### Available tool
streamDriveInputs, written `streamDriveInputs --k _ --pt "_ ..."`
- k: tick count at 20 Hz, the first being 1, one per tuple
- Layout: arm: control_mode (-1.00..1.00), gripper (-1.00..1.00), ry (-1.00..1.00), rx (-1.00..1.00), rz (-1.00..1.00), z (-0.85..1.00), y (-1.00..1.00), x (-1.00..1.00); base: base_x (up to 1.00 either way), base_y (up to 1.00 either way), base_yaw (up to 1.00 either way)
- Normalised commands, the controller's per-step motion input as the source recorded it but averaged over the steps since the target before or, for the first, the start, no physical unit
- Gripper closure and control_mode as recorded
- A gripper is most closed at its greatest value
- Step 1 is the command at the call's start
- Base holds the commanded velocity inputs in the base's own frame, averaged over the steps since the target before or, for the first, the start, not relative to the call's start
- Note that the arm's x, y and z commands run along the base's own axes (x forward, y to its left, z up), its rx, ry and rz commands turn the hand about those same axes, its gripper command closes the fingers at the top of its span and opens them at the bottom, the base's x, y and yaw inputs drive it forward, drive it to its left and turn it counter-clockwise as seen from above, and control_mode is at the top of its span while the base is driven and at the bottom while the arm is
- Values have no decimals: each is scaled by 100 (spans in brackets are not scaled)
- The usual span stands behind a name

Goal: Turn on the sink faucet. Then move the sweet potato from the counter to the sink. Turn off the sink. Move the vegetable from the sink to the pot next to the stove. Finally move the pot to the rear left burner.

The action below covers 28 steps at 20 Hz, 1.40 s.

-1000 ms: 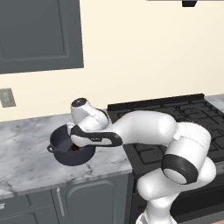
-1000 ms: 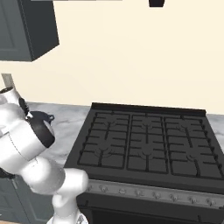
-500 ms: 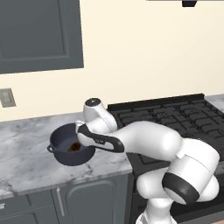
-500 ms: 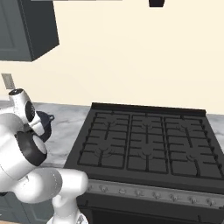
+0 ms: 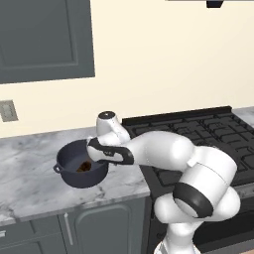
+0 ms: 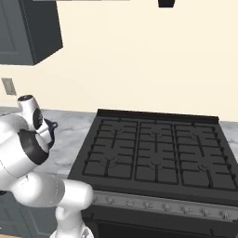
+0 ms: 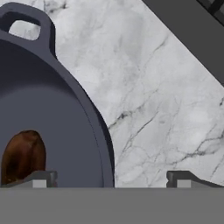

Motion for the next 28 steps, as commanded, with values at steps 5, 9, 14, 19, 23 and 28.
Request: streamDriveInputs --k 5,9,14,19,23,28 --pt "-100 -100 8 0 0 -15 13 13 0 0 0" --pt "-100 -100 1 0 0 -35 3 0 0 0 0" --pt "-100 100 0 0 0 -24 0 0 0 0 0" --pt "-100 100 0 0 -3 0 -3 -6 0 0 0" --pt "-100 100 -3 0 -18 8 -42 -36 0 0 0" --pt "-100 100 -6 0 -23 34 -63 -38 0 0 0"
